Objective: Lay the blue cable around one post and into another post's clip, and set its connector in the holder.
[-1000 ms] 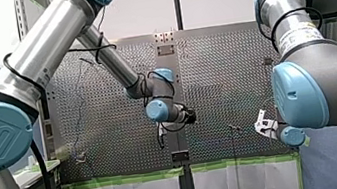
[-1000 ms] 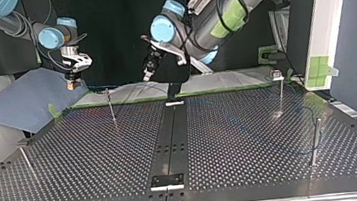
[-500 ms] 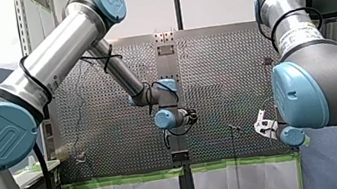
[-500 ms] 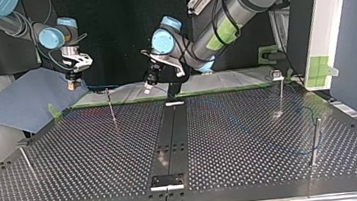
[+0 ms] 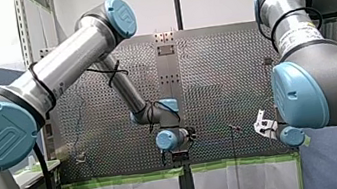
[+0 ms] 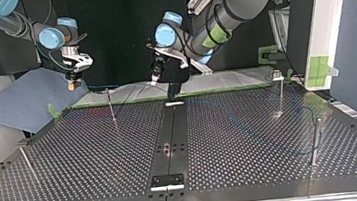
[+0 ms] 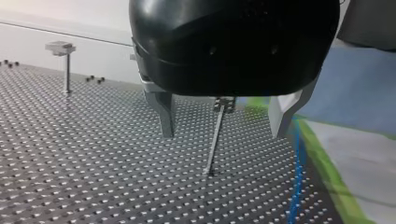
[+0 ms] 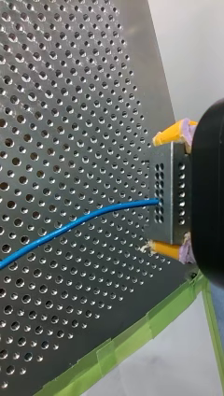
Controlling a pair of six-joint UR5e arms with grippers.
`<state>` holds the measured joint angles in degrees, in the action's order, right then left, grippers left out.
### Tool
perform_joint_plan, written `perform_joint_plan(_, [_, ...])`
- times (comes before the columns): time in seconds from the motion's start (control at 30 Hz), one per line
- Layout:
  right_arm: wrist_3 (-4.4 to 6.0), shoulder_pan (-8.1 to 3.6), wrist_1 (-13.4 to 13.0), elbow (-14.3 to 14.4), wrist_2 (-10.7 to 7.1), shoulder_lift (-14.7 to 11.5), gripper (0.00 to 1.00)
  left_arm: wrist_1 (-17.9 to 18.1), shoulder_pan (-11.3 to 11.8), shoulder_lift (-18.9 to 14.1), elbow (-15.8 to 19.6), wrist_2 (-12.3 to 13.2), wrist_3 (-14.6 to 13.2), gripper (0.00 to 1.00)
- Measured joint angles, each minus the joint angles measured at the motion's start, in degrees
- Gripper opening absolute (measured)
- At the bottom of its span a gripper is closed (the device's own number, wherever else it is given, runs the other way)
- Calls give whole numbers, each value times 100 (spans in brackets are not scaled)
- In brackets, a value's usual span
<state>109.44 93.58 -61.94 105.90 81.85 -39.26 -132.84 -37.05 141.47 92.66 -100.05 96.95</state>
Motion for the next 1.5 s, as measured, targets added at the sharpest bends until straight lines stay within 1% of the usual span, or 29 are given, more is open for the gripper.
perform_joint_plan(0.23, [-6,-9,11,3,-1,0,0,300,-10,301,-40,108,37,98])
perform_joint_plan(0.37, [-8,-10,14,3,-1,0,0,494,-20,496,-177,105,53,98])
perform_joint_plan(0.47, [-8,-11,14,1,-1,0,0,659,-22,661,-314,23,62,98])
perform_joint_plan(0.6, [-6,-11,15,1,-1,-1,0,878,-8,907,-426,-173,58,98])
perform_joint_plan(0.7, [-7,-11,15,0,-1,0,0,936,-10,1049,-446,-242,49,98])
perform_joint_plan(0.8, [-8,-11,15,2,-1,0,0,948,-23,1068,-450,-270,45,98])
perform_joint_plan(1.13, [-9,-9,15,1,-1,0,0,952,-76,865,-453,-266,41,98])
perform_joint_plan(1.33, [-6,-6,15,2,0,0,0,944,-67,854,-453,-271,50,98])
perform_joint_plan(1.5, [-2,2,15,1,5,0,0,958,-48,858,-453,-266,-73,98])
